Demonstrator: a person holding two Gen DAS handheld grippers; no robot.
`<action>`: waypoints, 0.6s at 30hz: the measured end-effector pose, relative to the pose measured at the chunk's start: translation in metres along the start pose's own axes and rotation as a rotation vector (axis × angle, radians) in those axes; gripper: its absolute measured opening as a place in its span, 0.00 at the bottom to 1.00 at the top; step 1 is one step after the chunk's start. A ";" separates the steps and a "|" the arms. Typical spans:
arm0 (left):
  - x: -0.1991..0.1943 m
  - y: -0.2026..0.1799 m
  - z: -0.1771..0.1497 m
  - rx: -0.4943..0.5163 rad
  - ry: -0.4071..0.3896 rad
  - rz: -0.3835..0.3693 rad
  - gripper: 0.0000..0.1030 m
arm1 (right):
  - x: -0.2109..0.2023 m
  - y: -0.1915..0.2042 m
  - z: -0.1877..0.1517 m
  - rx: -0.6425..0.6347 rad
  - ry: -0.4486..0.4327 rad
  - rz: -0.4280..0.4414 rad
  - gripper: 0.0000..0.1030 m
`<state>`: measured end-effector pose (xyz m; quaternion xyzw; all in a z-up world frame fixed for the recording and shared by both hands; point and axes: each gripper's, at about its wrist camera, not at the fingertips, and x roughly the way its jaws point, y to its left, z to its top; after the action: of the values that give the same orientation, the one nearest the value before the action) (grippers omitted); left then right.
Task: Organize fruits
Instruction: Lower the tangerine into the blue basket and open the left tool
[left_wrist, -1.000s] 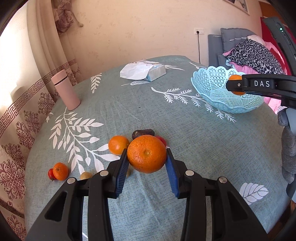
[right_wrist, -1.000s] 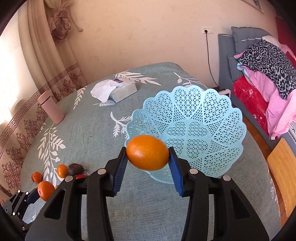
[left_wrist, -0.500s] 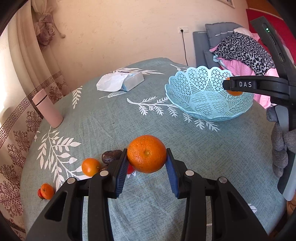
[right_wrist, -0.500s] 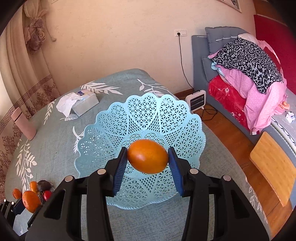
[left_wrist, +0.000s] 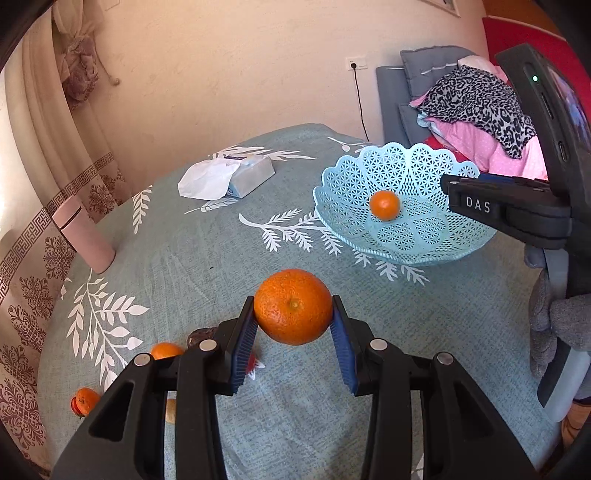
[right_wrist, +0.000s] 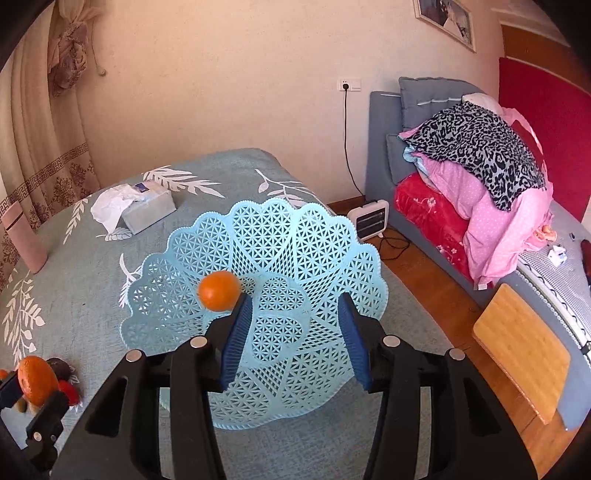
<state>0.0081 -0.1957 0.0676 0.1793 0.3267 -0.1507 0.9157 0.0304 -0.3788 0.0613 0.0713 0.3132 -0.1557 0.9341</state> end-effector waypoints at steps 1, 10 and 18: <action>0.001 0.000 0.003 -0.003 -0.005 0.000 0.38 | -0.002 0.002 0.000 -0.015 -0.021 -0.026 0.65; 0.018 0.005 0.039 -0.029 -0.052 -0.003 0.38 | -0.010 0.003 0.003 -0.087 -0.093 -0.166 0.66; 0.047 -0.001 0.076 -0.070 -0.066 -0.086 0.38 | -0.008 -0.013 0.008 -0.046 -0.085 -0.189 0.66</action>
<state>0.0837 -0.2359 0.0914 0.1277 0.3088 -0.1842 0.9243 0.0246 -0.3905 0.0716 0.0135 0.2819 -0.2390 0.9291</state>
